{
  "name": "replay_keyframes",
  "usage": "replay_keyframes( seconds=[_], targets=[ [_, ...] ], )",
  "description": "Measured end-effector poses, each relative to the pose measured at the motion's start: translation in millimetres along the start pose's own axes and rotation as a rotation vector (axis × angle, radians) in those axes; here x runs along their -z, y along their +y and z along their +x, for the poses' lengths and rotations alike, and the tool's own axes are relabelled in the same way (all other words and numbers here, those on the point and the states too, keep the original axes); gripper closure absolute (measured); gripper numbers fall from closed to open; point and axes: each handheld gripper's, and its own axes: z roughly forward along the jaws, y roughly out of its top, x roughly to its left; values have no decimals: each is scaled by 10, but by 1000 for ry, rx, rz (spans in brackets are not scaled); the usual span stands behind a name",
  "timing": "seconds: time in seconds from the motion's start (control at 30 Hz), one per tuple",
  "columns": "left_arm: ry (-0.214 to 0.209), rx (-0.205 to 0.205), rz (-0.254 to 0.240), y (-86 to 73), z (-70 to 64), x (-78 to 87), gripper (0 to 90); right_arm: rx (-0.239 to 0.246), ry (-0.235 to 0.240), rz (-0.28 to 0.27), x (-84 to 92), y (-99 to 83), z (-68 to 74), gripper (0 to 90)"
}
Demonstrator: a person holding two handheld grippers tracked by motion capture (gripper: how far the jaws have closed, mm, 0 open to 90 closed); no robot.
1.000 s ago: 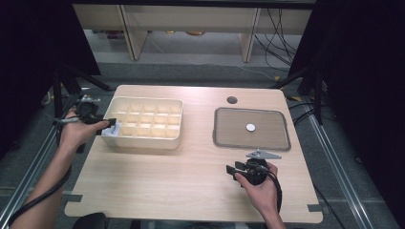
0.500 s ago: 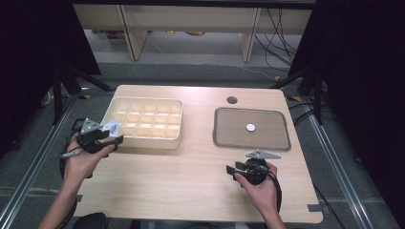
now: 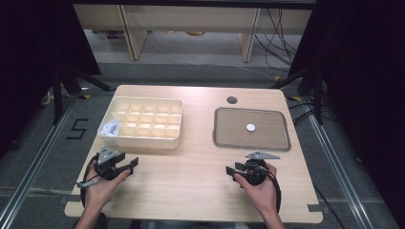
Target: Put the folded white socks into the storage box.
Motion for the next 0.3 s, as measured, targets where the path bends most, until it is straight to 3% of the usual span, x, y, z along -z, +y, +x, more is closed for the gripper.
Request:
replay_keyframes(
  seconds=[0.1, 0.17, 0.3],
  targets=[
    [-3, 10, 15, -77, -39, -19, 405, 3, -11, 2, -17, -5, 2, 527],
    [-21, 14, -7, -104, -46, -36, 404, 1, -10, 6, -10, -9, 3, 526],
    [-14, 27, -25, -102, -35, -19, 402, -4, -6, 7, -19, -10, -5, 524]
  ],
)
